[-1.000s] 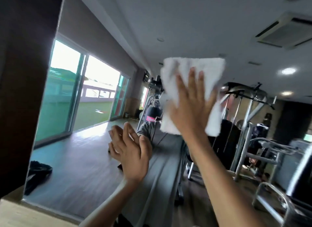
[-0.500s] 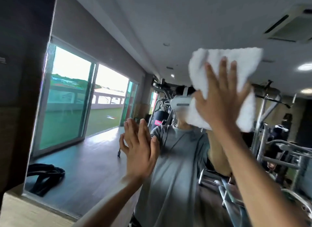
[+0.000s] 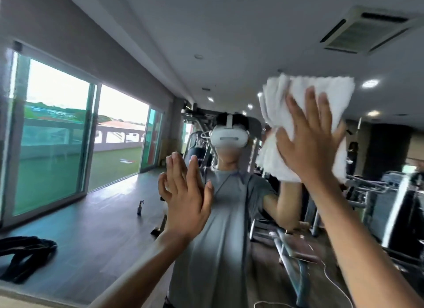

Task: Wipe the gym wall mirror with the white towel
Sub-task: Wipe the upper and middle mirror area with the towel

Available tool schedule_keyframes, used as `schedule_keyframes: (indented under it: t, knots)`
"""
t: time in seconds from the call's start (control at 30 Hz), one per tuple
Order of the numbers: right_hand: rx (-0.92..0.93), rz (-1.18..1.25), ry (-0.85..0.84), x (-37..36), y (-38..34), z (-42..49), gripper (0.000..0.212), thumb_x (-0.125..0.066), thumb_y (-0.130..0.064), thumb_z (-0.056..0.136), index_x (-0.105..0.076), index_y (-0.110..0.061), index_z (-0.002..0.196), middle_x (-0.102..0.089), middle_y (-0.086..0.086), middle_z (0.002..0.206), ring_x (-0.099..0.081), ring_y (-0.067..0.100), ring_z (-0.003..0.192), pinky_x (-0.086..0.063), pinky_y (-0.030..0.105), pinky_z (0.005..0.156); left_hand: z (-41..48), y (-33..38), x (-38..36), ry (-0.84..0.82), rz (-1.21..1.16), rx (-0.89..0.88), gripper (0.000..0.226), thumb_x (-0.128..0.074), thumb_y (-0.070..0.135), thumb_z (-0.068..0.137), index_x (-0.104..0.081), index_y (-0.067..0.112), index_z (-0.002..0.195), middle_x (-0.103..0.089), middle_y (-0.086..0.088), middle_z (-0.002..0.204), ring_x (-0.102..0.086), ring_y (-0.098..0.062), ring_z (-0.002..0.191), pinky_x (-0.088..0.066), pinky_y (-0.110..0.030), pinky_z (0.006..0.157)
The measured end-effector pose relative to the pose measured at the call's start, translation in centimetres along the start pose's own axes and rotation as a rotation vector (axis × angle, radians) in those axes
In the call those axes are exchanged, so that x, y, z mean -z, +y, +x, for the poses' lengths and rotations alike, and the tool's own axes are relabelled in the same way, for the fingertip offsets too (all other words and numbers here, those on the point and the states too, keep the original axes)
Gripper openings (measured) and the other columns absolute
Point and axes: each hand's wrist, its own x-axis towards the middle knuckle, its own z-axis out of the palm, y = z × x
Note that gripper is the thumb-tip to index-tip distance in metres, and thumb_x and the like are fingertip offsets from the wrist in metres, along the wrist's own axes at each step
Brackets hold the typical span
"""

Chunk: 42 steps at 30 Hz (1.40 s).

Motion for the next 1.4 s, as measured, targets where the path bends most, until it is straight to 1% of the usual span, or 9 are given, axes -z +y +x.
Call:
schedule_keyframes:
  t: [0.1, 0.33, 0.63, 0.83, 0.9, 1.0, 1.1, 1.2, 1.4]
  knots:
    - [-0.115, 0.012, 0.076, -0.8, -4.1, 1.6, 0.070, -0.034, -0.049, 0.088, -0.035, -0.026, 0.154, -0.020, 0.006, 0.166, -0.017, 0.027, 0.153, -0.020, 0.061, 0.111, 0.3, 1.9, -0.8, 0.021, -0.007, -0.040, 0.063, -0.035, 0.043, 0.100, -0.027, 0.016, 0.156, -0.009, -0.022, 0.165, 0.000, -0.031, 0.155, 0.002, -0.045, 0.119]
    - [0.416, -0.061, -0.019, -1.9, 0.6, -8.0, 0.072, -0.050, -0.049, 0.086, -0.035, -0.029, 0.154, -0.024, 0.006, 0.165, -0.020, 0.026, 0.153, -0.022, 0.059, 0.115, -1.0, 4.2, -2.3, 0.042, 0.036, -0.099, 0.063, -0.033, 0.043, 0.101, -0.029, 0.012, 0.157, -0.011, -0.025, 0.164, -0.002, -0.035, 0.154, -0.004, -0.052, 0.118]
    - [-0.374, 0.044, 0.072, 0.8, 8.1, 1.9, 0.065, -0.033, -0.050, 0.095, -0.027, -0.031, 0.157, -0.011, 0.001, 0.168, -0.008, 0.025, 0.154, -0.011, 0.065, 0.117, 0.9, 5.5, -2.3, 0.005, 0.164, -0.337, 0.069, -0.033, 0.045, 0.099, -0.027, 0.009, 0.158, -0.015, -0.025, 0.163, -0.011, -0.036, 0.153, -0.012, -0.056, 0.115]
    - [0.239, -0.149, -0.071, -0.2, 5.9, -5.4, 0.072, -0.036, -0.052, 0.093, -0.018, -0.031, 0.159, -0.001, 0.002, 0.168, 0.001, 0.024, 0.154, 0.001, 0.054, 0.119, 0.9, 7.1, -3.1, 0.031, 0.159, -0.385, 0.065, -0.034, 0.042, 0.099, -0.036, 0.009, 0.154, -0.023, -0.026, 0.161, -0.020, -0.037, 0.151, -0.022, -0.058, 0.112]
    - [0.353, -0.165, -0.096, 0.0, 9.3, -9.8, 0.074, -0.042, -0.048, 0.090, -0.018, -0.031, 0.158, -0.004, 0.002, 0.168, -0.002, 0.025, 0.154, -0.011, 0.061, 0.117, 0.5, 6.4, -2.9, 0.026, 0.154, -0.421, 0.063, -0.032, 0.045, 0.101, -0.038, 0.011, 0.154, -0.024, -0.023, 0.162, -0.021, -0.035, 0.151, -0.025, -0.059, 0.112]
    - [0.047, -0.128, -0.085, 1.2, 15.6, -11.5, 0.071, -0.046, -0.037, 0.091, -0.022, -0.030, 0.157, -0.007, 0.004, 0.167, -0.012, 0.032, 0.152, -0.023, 0.069, 0.112, 0.4, 5.3, -2.5, 0.018, 0.158, -0.463, 0.063, -0.032, 0.048, 0.101, -0.040, 0.013, 0.153, -0.027, -0.022, 0.161, -0.026, -0.035, 0.149, -0.027, -0.059, 0.109]
    - [-0.420, -0.017, -0.055, 2.3, 18.2, -6.8, 0.072, -0.027, -0.051, 0.090, -0.022, -0.029, 0.158, -0.010, 0.006, 0.168, -0.010, 0.029, 0.153, -0.016, 0.068, 0.115, 0.9, 5.5, -2.4, 0.005, 0.145, -0.488, 0.064, -0.033, 0.047, 0.099, -0.039, 0.011, 0.152, -0.027, -0.025, 0.160, -0.026, -0.038, 0.148, -0.028, -0.061, 0.109]
    - [-0.588, 0.059, 0.002, 2.6, 16.4, -0.8, 0.076, -0.023, -0.055, 0.088, -0.018, -0.029, 0.159, -0.005, 0.006, 0.168, -0.005, 0.029, 0.154, -0.012, 0.070, 0.115, 1.7, 7.2, -2.8, 0.006, 0.168, -0.541, 0.065, -0.034, 0.045, 0.099, -0.036, 0.010, 0.154, -0.025, -0.025, 0.161, -0.027, -0.039, 0.149, -0.024, -0.060, 0.111]
    - [0.021, -0.105, -0.007, 0.0, 11.1, -7.1, 0.070, -0.040, -0.050, 0.092, -0.027, -0.027, 0.156, -0.006, 0.005, 0.166, -0.007, 0.027, 0.153, -0.013, 0.065, 0.116, 2.6, 10.6, -3.9, 0.049, 0.148, -0.567, 0.066, -0.038, 0.043, 0.097, -0.040, 0.007, 0.152, -0.028, -0.023, 0.160, -0.027, -0.036, 0.149, -0.018, -0.057, 0.114]
